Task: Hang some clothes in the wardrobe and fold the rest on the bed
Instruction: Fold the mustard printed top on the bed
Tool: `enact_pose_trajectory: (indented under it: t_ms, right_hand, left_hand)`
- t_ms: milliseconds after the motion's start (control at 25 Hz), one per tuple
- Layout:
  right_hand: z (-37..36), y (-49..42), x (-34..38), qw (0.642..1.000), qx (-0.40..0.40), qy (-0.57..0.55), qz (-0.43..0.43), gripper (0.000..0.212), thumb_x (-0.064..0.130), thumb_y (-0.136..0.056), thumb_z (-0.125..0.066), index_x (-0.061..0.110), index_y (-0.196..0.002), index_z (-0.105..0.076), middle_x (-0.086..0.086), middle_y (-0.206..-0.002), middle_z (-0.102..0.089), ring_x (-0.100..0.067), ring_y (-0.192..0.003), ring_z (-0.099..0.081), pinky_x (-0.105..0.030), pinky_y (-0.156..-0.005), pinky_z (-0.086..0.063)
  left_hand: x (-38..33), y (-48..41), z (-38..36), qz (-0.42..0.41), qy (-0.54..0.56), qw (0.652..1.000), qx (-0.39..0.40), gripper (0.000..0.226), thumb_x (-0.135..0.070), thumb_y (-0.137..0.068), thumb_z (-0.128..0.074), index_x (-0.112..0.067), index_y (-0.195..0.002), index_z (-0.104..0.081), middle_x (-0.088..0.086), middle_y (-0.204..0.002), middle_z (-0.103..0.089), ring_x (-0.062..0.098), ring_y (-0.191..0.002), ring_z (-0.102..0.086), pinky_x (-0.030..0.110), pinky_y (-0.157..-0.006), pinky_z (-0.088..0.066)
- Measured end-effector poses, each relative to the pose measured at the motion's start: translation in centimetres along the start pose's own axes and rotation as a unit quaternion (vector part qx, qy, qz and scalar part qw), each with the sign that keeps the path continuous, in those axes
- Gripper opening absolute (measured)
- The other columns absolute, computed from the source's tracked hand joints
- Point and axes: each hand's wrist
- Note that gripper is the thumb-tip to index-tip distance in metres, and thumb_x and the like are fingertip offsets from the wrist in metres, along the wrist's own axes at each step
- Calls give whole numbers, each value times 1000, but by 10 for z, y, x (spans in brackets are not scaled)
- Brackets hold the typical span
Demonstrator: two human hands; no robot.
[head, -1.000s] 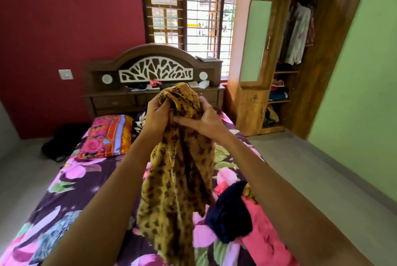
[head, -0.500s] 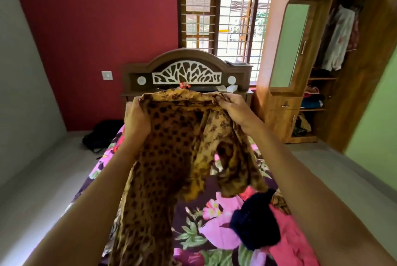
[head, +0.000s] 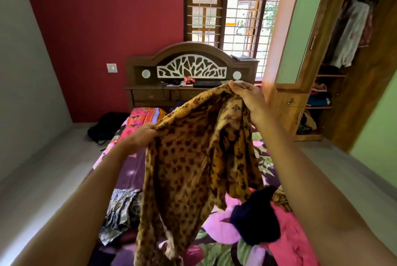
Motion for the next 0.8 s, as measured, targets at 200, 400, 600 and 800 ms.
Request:
enact_pose_trajectory:
  t_ms: [200,400,600,800]
  right_hand:
    - [2,-18,-68,974,55,205,-74,14,7,-88,-63,20,-86,-56,-5,-83,-59,-19,-79,-58,-18,-60,-49]
    - [10,20,-100,958,151,192,-154,28,34,-100,-45,11,-89,-58,-5,-73,-61,-16,-63,-60,-25,-52,-47]
    - [34,38,-138,922,191,154,-300,93,82,-76,-32,0,-105,-66,-12,-89,-67,-24,-73,-64,-29,-57,-50]
    - [49,59,-173,820,301,123,-471,105,99,-54,-25,21,-115,-63,-6,-112,-68,-33,-106,-59,-52,-89,-37]
  left_hand:
    - [-37,2,-31,75,373,925,5,53,-31,-97,-41,-12,-63,-77,6,-72,-73,19,-69,-69,32,-72,-51]
    - [-58,-7,-60,81,385,919,-21,51,-39,-96,-41,-9,-75,-76,10,-83,-74,26,-83,-66,34,-82,-46]
    - [-59,-23,-67,57,467,882,-39,38,-35,-94,-45,-7,-94,-71,11,-94,-73,28,-95,-65,40,-94,-46]
    - [-70,-39,-57,-6,498,865,-65,37,-34,-94,-45,-10,-92,-73,9,-98,-72,25,-95,-67,39,-87,-48]
Point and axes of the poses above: each hand's wrist, its own y-axis away from the middle knuckle, its own z-axis out of the back of the hand, x = y × z
